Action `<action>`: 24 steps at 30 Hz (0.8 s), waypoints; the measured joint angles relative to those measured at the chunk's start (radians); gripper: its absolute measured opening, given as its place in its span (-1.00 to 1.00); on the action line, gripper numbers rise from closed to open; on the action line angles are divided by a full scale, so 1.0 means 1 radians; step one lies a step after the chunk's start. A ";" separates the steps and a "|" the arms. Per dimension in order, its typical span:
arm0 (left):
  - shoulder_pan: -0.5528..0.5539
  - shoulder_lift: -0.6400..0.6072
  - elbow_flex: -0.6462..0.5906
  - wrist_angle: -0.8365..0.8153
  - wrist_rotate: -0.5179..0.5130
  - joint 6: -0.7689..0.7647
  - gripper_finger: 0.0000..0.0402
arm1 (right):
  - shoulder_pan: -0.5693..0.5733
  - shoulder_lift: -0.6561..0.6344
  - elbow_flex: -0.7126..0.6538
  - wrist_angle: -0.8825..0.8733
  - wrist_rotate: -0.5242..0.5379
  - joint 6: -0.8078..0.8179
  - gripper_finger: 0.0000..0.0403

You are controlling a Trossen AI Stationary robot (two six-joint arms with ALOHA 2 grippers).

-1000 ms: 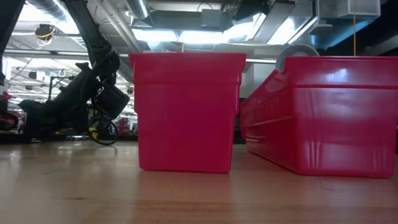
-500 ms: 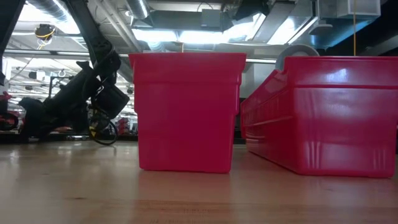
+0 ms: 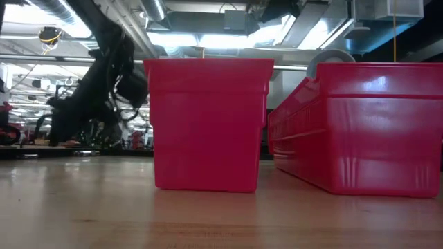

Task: Sort batteries
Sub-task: Put the silver battery into the right red bin

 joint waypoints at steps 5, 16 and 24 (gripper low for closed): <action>-0.005 -0.076 0.050 0.039 0.119 -0.047 -0.05 | 0.000 0.000 0.000 0.013 0.000 0.000 -0.97; -0.099 -0.243 0.089 0.450 0.523 -0.130 -0.05 | 0.000 0.000 0.000 0.009 0.010 0.000 -0.97; -0.227 -0.268 0.089 0.761 0.566 -0.013 -0.05 | 0.000 0.000 0.000 0.006 0.012 0.000 -0.97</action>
